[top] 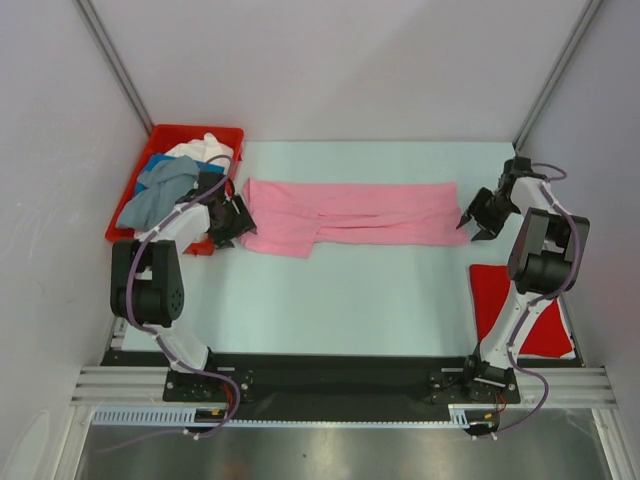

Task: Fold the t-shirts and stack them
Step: Fold the tshirt

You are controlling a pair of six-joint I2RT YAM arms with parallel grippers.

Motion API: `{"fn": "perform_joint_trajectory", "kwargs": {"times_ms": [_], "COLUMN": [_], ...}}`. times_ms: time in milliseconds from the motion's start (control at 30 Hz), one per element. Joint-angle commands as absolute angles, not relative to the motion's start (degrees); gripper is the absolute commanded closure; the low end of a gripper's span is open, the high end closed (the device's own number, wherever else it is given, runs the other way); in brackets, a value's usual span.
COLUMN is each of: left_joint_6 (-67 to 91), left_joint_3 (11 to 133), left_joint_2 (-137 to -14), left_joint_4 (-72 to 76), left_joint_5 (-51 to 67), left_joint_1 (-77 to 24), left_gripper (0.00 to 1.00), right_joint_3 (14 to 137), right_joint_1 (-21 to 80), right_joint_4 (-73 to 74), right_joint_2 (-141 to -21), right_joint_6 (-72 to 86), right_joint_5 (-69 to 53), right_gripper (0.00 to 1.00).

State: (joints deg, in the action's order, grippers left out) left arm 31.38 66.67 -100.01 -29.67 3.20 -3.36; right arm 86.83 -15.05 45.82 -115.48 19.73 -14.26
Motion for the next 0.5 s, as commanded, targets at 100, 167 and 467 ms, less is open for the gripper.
{"fn": "perform_joint_trajectory", "kwargs": {"times_ms": [100,167,467], "left_joint_6": [29.44,29.44,29.79], "left_joint_3": [62.58,62.49,62.22], "left_joint_2": [-93.42,-94.3,-99.67], "left_joint_4": [-29.27,-29.01,-24.61], "left_joint_5": [6.94,7.21,7.3], "left_joint_1": [-3.34,-3.51,-4.13], "left_gripper": [0.25,0.27,0.39], "right_joint_3": [84.73,83.24,75.06], "right_joint_1": [-5.64,-2.57,10.45], "right_joint_4": [44.49,43.34,24.36], "right_joint_2": [-104.6,-104.33,-107.65], "right_joint_6": [21.52,22.5,34.0], "right_joint_5": [-18.19,-20.65,-38.93], "right_gripper": [0.39,0.39,0.46]}}
